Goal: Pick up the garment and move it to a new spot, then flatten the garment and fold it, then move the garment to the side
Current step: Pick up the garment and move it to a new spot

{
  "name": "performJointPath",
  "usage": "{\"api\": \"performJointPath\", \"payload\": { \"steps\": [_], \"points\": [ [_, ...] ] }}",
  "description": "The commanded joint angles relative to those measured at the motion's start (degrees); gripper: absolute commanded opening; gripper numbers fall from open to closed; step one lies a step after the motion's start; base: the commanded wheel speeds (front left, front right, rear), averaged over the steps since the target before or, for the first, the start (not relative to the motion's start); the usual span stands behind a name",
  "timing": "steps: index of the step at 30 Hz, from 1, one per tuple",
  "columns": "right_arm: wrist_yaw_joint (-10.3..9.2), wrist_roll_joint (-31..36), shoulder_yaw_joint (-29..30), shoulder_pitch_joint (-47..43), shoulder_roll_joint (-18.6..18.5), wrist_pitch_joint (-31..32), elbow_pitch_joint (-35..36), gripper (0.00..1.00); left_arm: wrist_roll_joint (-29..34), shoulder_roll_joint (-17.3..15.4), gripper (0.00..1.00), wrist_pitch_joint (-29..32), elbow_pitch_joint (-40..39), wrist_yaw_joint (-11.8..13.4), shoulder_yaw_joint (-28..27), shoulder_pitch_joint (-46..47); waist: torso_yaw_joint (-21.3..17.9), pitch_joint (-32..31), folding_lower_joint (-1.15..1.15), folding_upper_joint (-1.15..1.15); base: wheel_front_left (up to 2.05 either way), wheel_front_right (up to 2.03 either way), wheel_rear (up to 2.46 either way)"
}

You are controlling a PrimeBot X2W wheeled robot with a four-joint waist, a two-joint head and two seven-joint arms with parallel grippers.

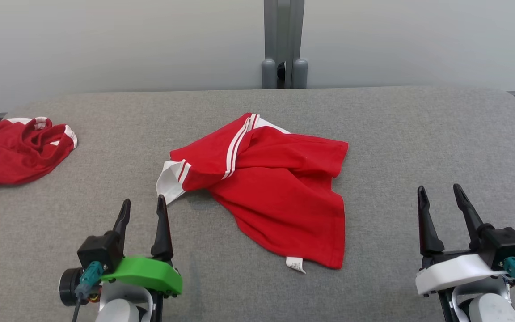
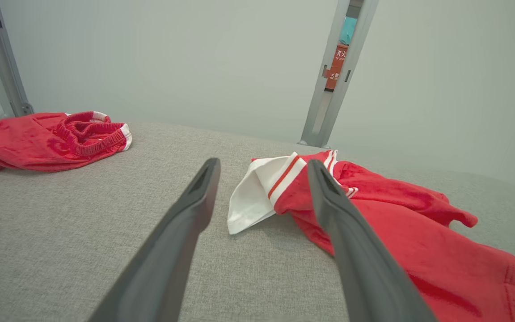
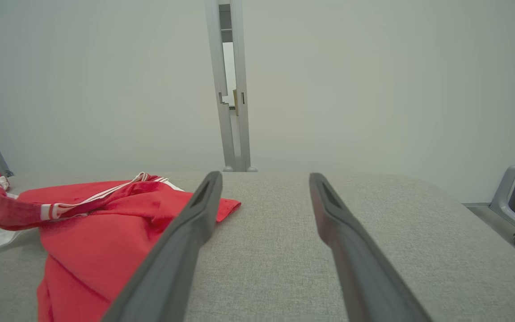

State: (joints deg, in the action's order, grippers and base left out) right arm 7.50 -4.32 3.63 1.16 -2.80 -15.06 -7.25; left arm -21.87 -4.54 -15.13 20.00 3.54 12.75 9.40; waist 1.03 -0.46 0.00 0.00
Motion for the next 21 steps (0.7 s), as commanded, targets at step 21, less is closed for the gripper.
{"api": "performJointPath", "payload": {
  "steps": [21],
  "points": [
    [-0.02, -1.07, -3.77, -2.09, -0.18, -0.18, -4.56, 1.0, 1.91, 0.2, 1.0, -0.03, -3.64, 0.94, -1.66, -7.76, -0.25, -0.83, 0.0, 0.0, 0.0, 0.0, 0.0]
  ]
}}
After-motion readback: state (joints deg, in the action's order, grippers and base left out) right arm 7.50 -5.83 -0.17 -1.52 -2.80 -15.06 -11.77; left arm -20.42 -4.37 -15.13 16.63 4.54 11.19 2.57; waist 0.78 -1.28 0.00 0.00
